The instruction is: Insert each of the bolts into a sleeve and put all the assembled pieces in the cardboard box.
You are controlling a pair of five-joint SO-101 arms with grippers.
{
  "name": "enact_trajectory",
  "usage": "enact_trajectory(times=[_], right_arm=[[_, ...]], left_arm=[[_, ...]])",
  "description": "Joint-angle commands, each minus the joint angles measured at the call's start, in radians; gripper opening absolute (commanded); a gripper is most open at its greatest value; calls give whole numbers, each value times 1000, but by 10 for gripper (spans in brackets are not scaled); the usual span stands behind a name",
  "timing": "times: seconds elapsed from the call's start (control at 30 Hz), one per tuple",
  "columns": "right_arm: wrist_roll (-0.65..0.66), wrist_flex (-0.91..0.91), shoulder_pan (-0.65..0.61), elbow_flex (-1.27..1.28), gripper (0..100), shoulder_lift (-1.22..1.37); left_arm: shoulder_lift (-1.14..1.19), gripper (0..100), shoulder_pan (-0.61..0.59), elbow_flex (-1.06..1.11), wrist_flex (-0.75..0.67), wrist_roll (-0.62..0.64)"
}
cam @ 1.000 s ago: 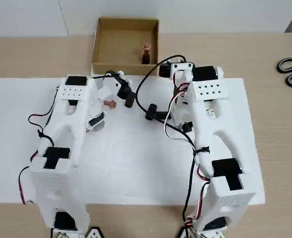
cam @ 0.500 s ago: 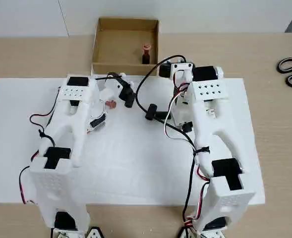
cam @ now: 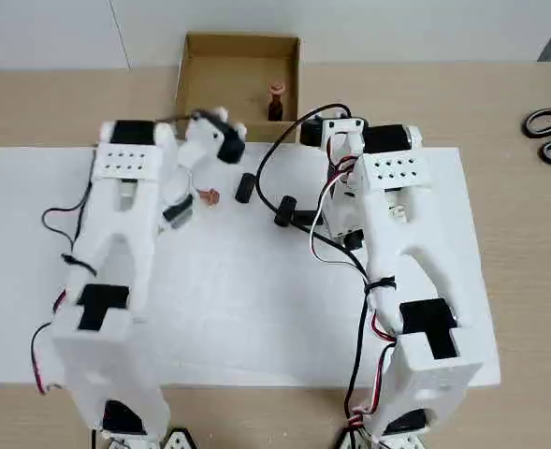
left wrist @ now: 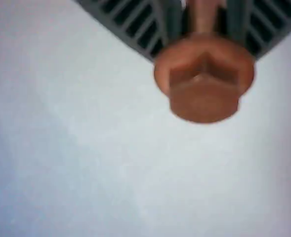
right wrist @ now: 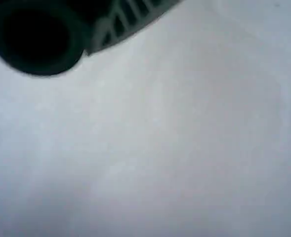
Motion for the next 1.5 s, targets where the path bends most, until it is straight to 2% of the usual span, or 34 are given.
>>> enact_trajectory(times=[0.0, 0.07, 0.2, 0.27, 0.47, 0.63, 0.7, 0.8, 0.9, 1.13, 1.27, 1.4, 1.47], right_arm=[[9, 10, 5, -21, 4, -16], [9, 10, 5, -21, 4, -51], [9, 8, -5, -21, 4, -206], [9, 8, -27, -21, 4, -298], [3, 10, -116, -8, 5, -582], [9, 8, -154, 49, 5, -792], [9, 2, -166, 114, 5, -865], [2, -53, -165, 230, 5, -944], [-3, -180, -166, 388, 5, -1024], [-115, -501, -168, 787, 5, -1254], [-115, -662, -168, 999, 4, -1372], [-107, -805, -168, 1191, 4, -1465], [-109, -862, -189, 1272, 4, -1501]], left_arm=[[-180, 5, -3, -53, 43, 17], [-261, 5, -3, -51, 49, 72], [-442, 5, -41, -51, 49, 295], [-539, 5, -75, -51, 49, 367], [-807, 5, -117, 35, 49, 417], [-1030, 5, -98, 239, 9, 562], [-1112, 5, -92, 320, -48, 624], [-1214, 5, -80, 470, -209, 717], [-1295, 5, -77, 651, -381, 821], [-1413, 5, -61, 975, -740, 1037], [-1432, 5, 21, 1015, -778, 1091], [-1432, 5, 141, 1029, -781, 1089], [-1432, 5, 196, 1050, -833, 1088]])
